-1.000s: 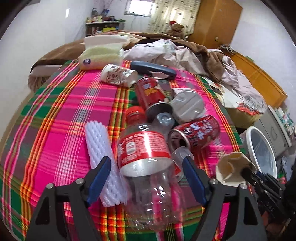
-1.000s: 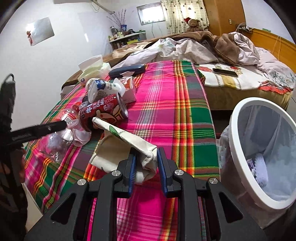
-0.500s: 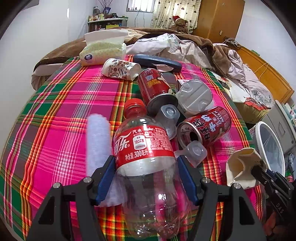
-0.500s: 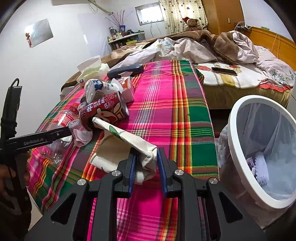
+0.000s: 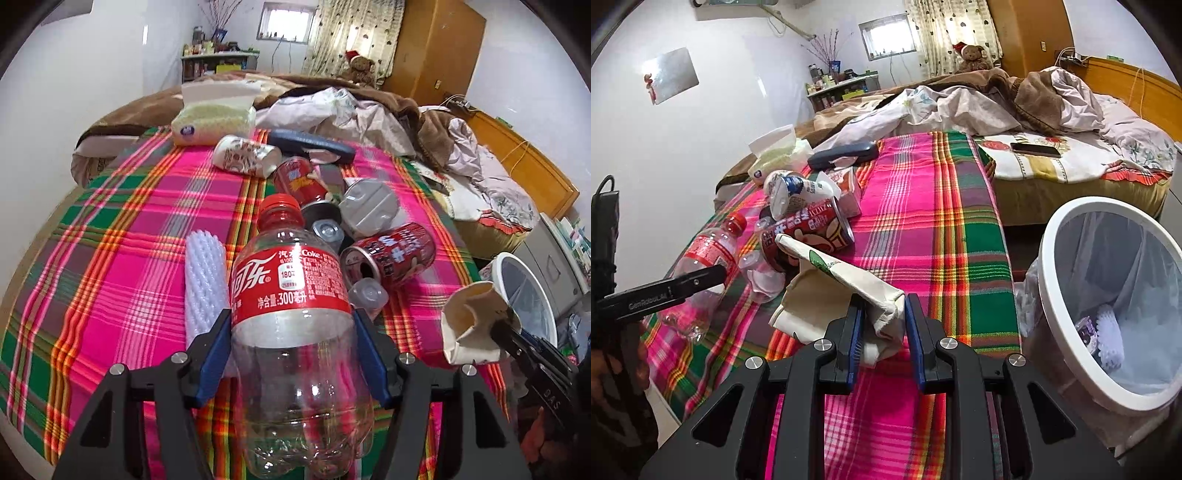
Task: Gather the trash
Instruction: 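Carry bottle and paper bag over the wastebasket and open both tools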
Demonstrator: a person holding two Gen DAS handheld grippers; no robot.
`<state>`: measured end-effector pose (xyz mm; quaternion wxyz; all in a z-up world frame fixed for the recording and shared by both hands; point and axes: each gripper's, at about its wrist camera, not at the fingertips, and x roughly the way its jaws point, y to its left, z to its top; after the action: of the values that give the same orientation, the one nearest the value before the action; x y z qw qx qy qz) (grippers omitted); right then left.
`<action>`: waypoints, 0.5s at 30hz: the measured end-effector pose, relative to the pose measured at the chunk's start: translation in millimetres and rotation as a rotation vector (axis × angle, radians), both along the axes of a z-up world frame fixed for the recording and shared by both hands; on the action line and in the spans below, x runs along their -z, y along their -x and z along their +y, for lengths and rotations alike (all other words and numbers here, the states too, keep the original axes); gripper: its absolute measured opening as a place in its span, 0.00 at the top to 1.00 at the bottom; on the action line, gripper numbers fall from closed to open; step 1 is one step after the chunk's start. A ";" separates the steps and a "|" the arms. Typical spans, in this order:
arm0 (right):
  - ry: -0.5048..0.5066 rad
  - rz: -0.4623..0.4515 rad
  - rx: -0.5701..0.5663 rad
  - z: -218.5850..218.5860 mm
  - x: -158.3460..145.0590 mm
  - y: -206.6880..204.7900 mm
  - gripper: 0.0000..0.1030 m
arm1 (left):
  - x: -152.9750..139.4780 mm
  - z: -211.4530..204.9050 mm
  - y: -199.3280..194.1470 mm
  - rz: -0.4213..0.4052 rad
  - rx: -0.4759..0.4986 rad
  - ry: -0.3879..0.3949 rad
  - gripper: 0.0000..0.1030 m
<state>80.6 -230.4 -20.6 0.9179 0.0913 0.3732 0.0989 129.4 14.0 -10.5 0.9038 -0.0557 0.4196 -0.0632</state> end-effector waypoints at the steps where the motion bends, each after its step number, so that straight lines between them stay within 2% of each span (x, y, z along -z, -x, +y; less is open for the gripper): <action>1: 0.000 -0.005 0.001 -0.2 -1.6 1.2 0.78 | -3.0 0.5 3.3 -0.008 -0.001 0.006 0.36; 15: -0.029 -0.079 0.082 -24.3 -22.5 12.6 0.78 | -36.5 -33.0 29.7 -0.102 0.103 0.034 0.36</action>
<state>68.0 -254.8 1.9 0.9339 0.1159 0.3310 0.0700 99.7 -19.0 26.1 0.9184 -0.0458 0.3743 -0.1195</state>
